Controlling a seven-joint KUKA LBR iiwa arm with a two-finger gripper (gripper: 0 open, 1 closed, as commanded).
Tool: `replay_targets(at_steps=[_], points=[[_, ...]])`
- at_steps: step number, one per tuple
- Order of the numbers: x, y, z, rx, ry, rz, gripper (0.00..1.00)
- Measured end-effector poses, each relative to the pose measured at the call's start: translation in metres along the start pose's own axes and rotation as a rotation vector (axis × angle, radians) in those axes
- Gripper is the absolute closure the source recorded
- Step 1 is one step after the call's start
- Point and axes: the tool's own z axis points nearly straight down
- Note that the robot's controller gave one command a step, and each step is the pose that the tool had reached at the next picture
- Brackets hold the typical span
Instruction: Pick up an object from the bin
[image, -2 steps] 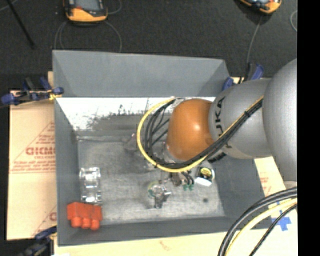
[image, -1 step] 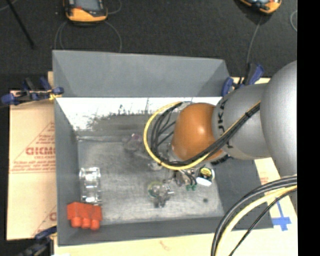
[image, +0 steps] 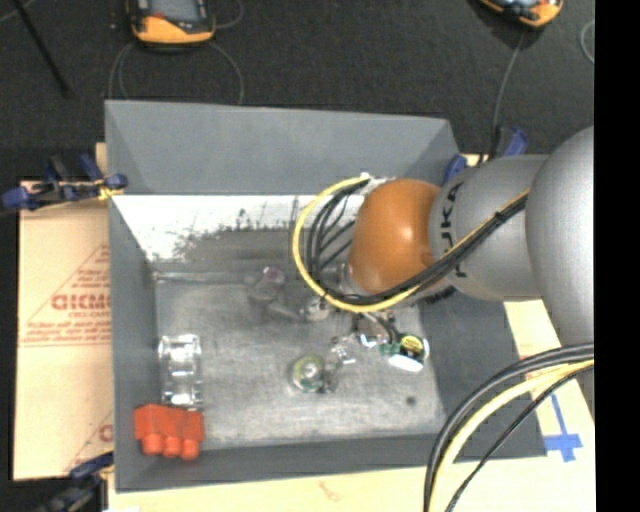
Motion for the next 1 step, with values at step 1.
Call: replay_targets(at_steps=[1], points=[[0.0418,0.0558,-0.0051,0.001,-0.001,-0.201,0.00]])
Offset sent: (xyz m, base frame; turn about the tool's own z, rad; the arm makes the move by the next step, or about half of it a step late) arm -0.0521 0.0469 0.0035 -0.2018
